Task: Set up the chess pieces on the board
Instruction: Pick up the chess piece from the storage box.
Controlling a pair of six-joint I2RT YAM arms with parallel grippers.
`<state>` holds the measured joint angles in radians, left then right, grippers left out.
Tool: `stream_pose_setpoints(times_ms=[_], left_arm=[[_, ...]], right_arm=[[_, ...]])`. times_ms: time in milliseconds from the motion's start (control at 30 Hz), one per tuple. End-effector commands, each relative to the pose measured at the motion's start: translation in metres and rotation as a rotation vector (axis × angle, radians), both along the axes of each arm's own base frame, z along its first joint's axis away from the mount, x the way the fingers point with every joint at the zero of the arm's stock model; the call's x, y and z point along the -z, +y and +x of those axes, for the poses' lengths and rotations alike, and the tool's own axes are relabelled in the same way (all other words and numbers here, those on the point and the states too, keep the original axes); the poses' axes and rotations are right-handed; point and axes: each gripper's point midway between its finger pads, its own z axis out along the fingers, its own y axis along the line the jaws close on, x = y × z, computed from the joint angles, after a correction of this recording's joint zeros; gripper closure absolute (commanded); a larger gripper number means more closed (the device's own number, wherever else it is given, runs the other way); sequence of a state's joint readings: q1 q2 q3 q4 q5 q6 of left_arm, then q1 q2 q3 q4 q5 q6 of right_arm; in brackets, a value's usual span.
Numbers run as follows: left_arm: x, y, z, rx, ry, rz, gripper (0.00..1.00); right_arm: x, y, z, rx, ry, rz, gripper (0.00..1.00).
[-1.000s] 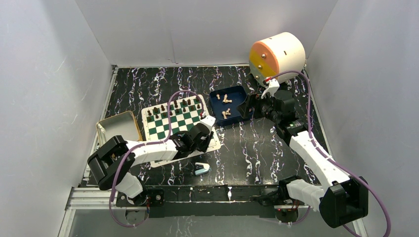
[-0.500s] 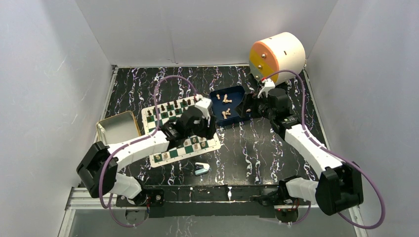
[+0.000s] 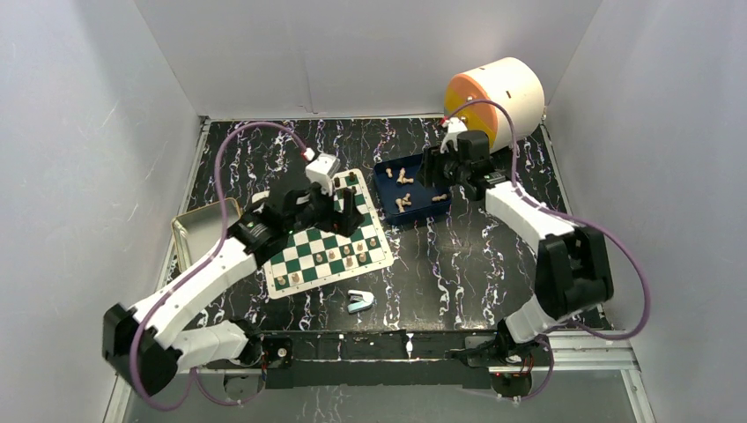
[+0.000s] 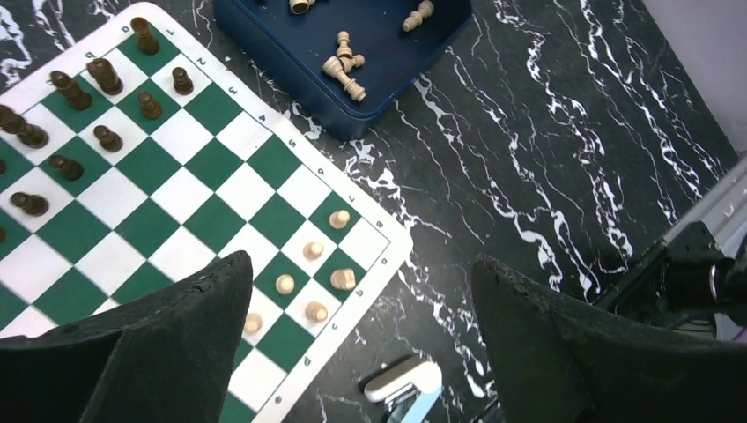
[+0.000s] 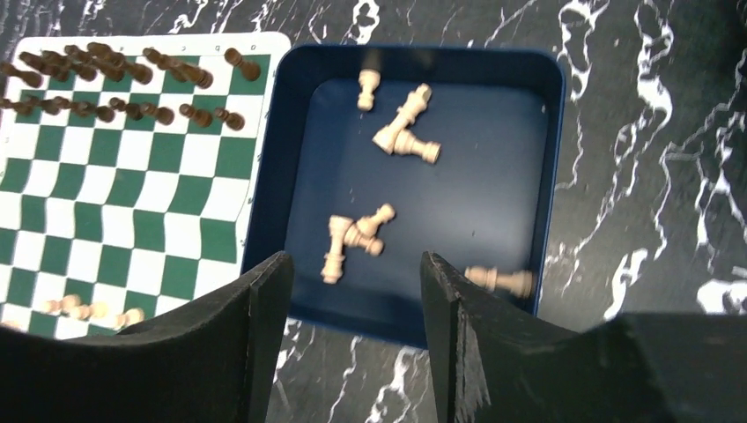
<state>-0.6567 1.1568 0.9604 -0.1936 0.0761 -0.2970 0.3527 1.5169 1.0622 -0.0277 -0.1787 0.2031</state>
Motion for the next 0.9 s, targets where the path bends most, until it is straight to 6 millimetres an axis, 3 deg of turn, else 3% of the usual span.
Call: stream_pose_setpoints(times_ms=[0, 100, 200, 367, 500, 867], left_arm=[[0.003, 0.027, -0.028, 0.038, -0.057, 0.053, 0.09], [0.013, 0.054, -0.031, -0.042, -0.113, 0.105, 0.07], [0.007, 0.063, -0.035, -0.059, -0.171, 0.091, 0.06], [0.005, 0.068, -0.035, -0.062, -0.198, 0.113, 0.06], [0.01, 0.075, -0.033, -0.067, -0.169, 0.181, 0.08], [0.003, 0.072, -0.039, -0.041, -0.2, 0.136, 0.12]], right_arm=[[-0.013, 0.01, 0.033, -0.129, -0.14, -0.097, 0.39], [0.013, 0.015, 0.047, -0.228, -0.138, -0.187, 0.51], [0.032, 0.026, 0.059, -0.341, -0.125, -0.237, 0.56], [0.051, 0.038, 0.077, -0.467, -0.194, -0.285, 0.55], [0.064, 0.044, 0.076, -0.57, -0.24, -0.309, 0.54], [0.085, 0.051, 0.09, -0.666, -0.273, -0.353, 0.49]])
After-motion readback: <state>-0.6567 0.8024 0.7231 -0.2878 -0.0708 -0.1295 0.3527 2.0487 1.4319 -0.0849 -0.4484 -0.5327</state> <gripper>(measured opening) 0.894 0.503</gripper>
